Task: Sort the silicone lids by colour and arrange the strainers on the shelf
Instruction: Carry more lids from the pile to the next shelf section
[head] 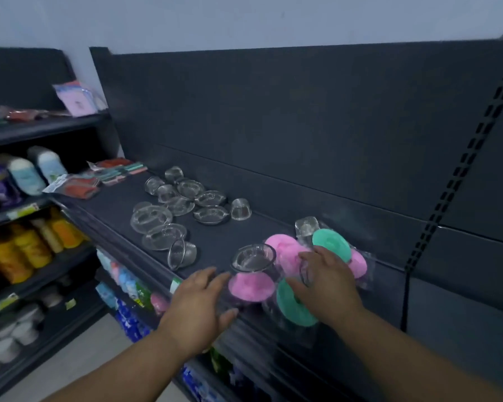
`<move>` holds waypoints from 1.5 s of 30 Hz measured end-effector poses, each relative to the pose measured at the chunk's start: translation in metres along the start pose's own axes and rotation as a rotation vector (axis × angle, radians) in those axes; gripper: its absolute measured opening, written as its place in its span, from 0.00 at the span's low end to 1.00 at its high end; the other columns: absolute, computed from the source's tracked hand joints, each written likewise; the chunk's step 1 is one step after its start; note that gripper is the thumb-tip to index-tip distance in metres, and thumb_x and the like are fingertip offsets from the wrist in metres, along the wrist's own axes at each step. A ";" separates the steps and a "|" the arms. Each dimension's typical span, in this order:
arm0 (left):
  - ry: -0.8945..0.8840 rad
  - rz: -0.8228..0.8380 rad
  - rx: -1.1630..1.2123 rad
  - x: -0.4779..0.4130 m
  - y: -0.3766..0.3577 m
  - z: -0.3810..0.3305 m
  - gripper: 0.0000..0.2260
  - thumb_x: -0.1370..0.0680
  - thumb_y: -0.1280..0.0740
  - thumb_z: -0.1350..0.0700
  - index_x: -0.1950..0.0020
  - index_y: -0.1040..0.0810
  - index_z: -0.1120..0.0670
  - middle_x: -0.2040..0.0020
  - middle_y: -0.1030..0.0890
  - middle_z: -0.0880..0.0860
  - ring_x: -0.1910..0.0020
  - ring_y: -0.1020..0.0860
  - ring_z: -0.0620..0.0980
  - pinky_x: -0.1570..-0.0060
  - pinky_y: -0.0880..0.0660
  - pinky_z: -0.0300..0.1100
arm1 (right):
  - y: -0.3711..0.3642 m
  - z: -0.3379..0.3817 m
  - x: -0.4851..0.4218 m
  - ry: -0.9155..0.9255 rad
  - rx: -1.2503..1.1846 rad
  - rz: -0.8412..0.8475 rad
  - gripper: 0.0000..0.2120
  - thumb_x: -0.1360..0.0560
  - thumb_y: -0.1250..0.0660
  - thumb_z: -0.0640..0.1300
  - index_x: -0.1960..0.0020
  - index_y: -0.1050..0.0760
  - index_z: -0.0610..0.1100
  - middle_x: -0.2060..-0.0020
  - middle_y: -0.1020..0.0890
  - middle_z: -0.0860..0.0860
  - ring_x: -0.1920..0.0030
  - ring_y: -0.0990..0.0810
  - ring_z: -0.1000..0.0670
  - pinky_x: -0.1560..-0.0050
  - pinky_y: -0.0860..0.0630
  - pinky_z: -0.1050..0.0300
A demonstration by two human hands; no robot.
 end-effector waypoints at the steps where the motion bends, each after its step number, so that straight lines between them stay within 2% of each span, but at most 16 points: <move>1: -0.025 0.032 0.025 -0.017 -0.002 -0.002 0.28 0.32 0.40 0.35 0.37 0.23 0.48 0.41 0.20 0.56 0.45 0.20 0.57 0.46 0.23 0.51 | -0.004 -0.005 -0.012 -0.053 -0.013 0.025 0.30 0.27 0.38 0.64 0.29 0.36 0.55 0.26 0.39 0.50 0.27 0.41 0.47 0.28 0.41 0.45; 4: -0.153 0.118 0.093 -0.060 -0.017 -0.010 0.25 0.30 0.44 0.38 0.35 0.28 0.40 0.34 0.25 0.55 0.38 0.25 0.60 0.39 0.27 0.55 | -0.014 -0.018 -0.039 -0.220 -0.054 0.107 0.34 0.29 0.42 0.69 0.27 0.42 0.57 0.23 0.49 0.52 0.24 0.52 0.47 0.28 0.45 0.38; 7: -0.301 0.204 0.025 -0.094 -0.031 -0.018 0.31 0.31 0.57 0.36 0.30 0.34 0.36 0.23 0.42 0.51 0.24 0.45 0.55 0.27 0.47 0.54 | -0.016 -0.023 -0.049 -0.256 -0.009 0.189 0.31 0.25 0.43 0.65 0.28 0.36 0.50 0.23 0.49 0.50 0.23 0.54 0.47 0.25 0.49 0.46; 10: -0.373 0.255 0.006 -0.126 -0.034 -0.023 0.38 0.36 0.64 0.34 0.29 0.36 0.37 0.22 0.49 0.47 0.23 0.52 0.52 0.27 0.55 0.51 | -0.014 -0.024 -0.051 -0.345 -0.017 0.220 0.30 0.24 0.42 0.62 0.26 0.39 0.49 0.23 0.50 0.50 0.24 0.51 0.45 0.26 0.46 0.48; 13: -0.413 0.328 -0.040 -0.158 -0.039 -0.016 0.40 0.37 0.64 0.34 0.27 0.39 0.39 0.22 0.50 0.48 0.23 0.51 0.53 0.27 0.55 0.50 | -0.020 -0.027 -0.052 -0.533 -0.081 0.156 0.36 0.29 0.38 0.63 0.25 0.47 0.57 0.24 0.49 0.53 0.25 0.46 0.45 0.30 0.39 0.40; 16: -0.443 0.395 -0.105 -0.184 -0.046 -0.002 0.26 0.23 0.52 0.40 0.24 0.44 0.42 0.22 0.48 0.53 0.24 0.48 0.56 0.26 0.52 0.50 | -0.022 -0.028 -0.054 -0.646 0.007 0.157 0.36 0.30 0.39 0.64 0.26 0.48 0.58 0.24 0.48 0.53 0.25 0.46 0.45 0.30 0.47 0.34; 20: -0.466 0.330 -0.016 -0.212 -0.042 0.004 0.33 0.27 0.62 0.38 0.25 0.39 0.46 0.23 0.41 0.53 0.26 0.41 0.53 0.27 0.47 0.45 | -0.019 -0.021 -0.071 -0.716 0.028 0.023 0.38 0.30 0.39 0.67 0.25 0.46 0.54 0.23 0.46 0.51 0.24 0.48 0.47 0.26 0.52 0.38; 23: -0.428 0.391 0.251 -0.227 -0.039 -0.010 0.27 0.21 0.45 0.41 0.25 0.39 0.53 0.25 0.37 0.54 0.27 0.38 0.51 0.29 0.43 0.40 | -0.016 -0.022 -0.090 -0.752 0.057 0.010 0.44 0.32 0.40 0.72 0.24 0.48 0.52 0.23 0.48 0.48 0.24 0.50 0.44 0.25 0.53 0.42; 27: -0.344 0.554 0.429 -0.230 -0.044 -0.040 0.42 0.29 0.32 0.36 0.24 0.43 0.57 0.26 0.36 0.55 0.29 0.35 0.52 0.34 0.37 0.39 | -0.014 -0.042 -0.099 -0.947 0.034 0.104 0.53 0.38 0.42 0.79 0.23 0.49 0.49 0.23 0.47 0.44 0.24 0.48 0.40 0.26 0.49 0.41; 29: -0.309 0.596 0.447 -0.231 -0.050 -0.050 0.49 0.35 0.27 0.35 0.24 0.46 0.57 0.26 0.36 0.55 0.29 0.35 0.53 0.35 0.35 0.41 | -0.016 -0.058 -0.096 -1.036 -0.011 0.159 0.54 0.39 0.41 0.79 0.24 0.48 0.47 0.25 0.43 0.43 0.26 0.41 0.40 0.27 0.44 0.41; 33: -0.275 0.577 0.398 -0.237 -0.061 -0.059 0.55 0.40 0.20 0.43 0.24 0.49 0.57 0.29 0.33 0.57 0.32 0.32 0.56 0.37 0.31 0.45 | -0.019 -0.077 -0.088 -1.057 -0.111 0.158 0.50 0.42 0.28 0.70 0.30 0.42 0.48 0.35 0.26 0.48 0.34 0.28 0.43 0.33 0.35 0.46; 37: -0.190 0.539 0.405 -0.245 -0.059 -0.060 0.46 0.38 0.20 0.46 0.28 0.39 0.58 0.33 0.27 0.56 0.36 0.27 0.54 0.42 0.30 0.42 | -0.012 -0.077 -0.089 -1.015 -0.114 0.030 0.45 0.40 0.22 0.61 0.32 0.40 0.50 0.40 0.22 0.50 0.37 0.25 0.45 0.36 0.34 0.50; 39: -0.148 0.497 0.393 -0.251 -0.055 -0.055 0.37 0.38 0.21 0.45 0.34 0.28 0.58 0.37 0.23 0.55 0.40 0.24 0.54 0.46 0.29 0.40 | -0.008 -0.077 -0.092 -0.969 -0.182 -0.056 0.33 0.40 0.21 0.56 0.41 0.32 0.49 0.46 0.20 0.50 0.44 0.22 0.46 0.40 0.29 0.51; 41: -0.092 0.463 0.446 -0.255 -0.050 -0.047 0.25 0.37 0.21 0.47 0.45 0.21 0.56 0.47 0.18 0.55 0.48 0.20 0.53 0.51 0.27 0.41 | -0.004 -0.073 -0.095 -0.882 -0.304 -0.141 0.21 0.39 0.20 0.51 0.55 0.28 0.50 0.55 0.18 0.52 0.56 0.20 0.51 0.52 0.23 0.58; 42: -0.058 0.446 0.490 -0.257 -0.047 -0.042 0.20 0.36 0.21 0.48 0.50 0.20 0.55 0.51 0.17 0.54 0.52 0.20 0.53 0.53 0.25 0.41 | -0.002 -0.069 -0.096 -0.833 -0.365 -0.179 0.18 0.38 0.20 0.48 0.56 0.27 0.50 0.58 0.19 0.53 0.59 0.20 0.53 0.57 0.22 0.60; 45: 0.020 0.400 0.648 -0.257 -0.042 -0.029 0.12 0.35 0.22 0.54 0.55 0.20 0.53 0.57 0.17 0.53 0.57 0.19 0.52 0.54 0.22 0.44 | 0.002 -0.060 -0.099 -0.701 -0.504 -0.304 0.16 0.36 0.21 0.42 0.52 0.22 0.49 0.58 0.17 0.53 0.59 0.18 0.51 0.55 0.19 0.53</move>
Point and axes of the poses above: each hand's wrist, its own x-axis away from the middle knuckle, its own y-axis out of the back of the hand, z = x × y, the point moved 3 cm from there along -x, towards the middle knuckle
